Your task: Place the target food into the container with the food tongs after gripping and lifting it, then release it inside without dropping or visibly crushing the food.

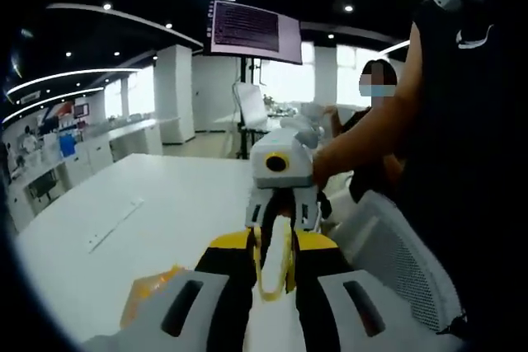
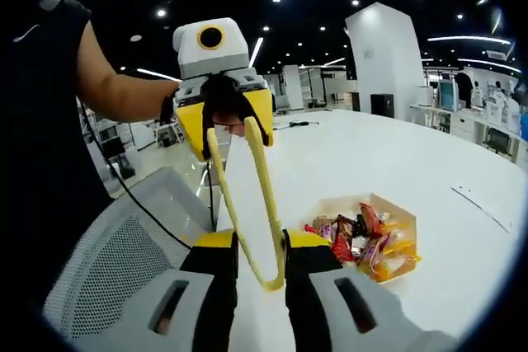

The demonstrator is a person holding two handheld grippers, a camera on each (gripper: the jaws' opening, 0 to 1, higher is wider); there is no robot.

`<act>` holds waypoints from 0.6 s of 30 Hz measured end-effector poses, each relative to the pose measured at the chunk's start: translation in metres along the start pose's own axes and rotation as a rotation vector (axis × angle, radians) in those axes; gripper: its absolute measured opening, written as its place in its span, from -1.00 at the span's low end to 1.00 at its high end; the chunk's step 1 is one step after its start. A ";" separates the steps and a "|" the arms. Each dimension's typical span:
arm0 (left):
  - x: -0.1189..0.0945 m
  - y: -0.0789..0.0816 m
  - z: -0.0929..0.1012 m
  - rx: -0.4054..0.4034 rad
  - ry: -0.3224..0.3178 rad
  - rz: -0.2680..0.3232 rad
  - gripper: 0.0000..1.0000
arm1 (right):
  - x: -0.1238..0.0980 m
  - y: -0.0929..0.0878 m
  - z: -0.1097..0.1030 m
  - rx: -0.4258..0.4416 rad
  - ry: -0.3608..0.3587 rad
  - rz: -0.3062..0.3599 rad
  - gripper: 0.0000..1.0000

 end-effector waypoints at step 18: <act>0.014 -0.086 -0.026 -0.036 0.077 -0.129 -0.66 | 0.001 -0.070 -0.001 -0.270 0.062 -0.458 -0.65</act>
Point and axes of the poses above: the point that each gripper's makers call its tool centre point, and the gripper's own axes: x roughly forward along the fingers, z roughly to its right, y roughly out of its top, the point moved 1 cm from there along -x, roughly backward along the fingers, and after that the axes turned 15 degrees about -x, right-handed, at the moved point
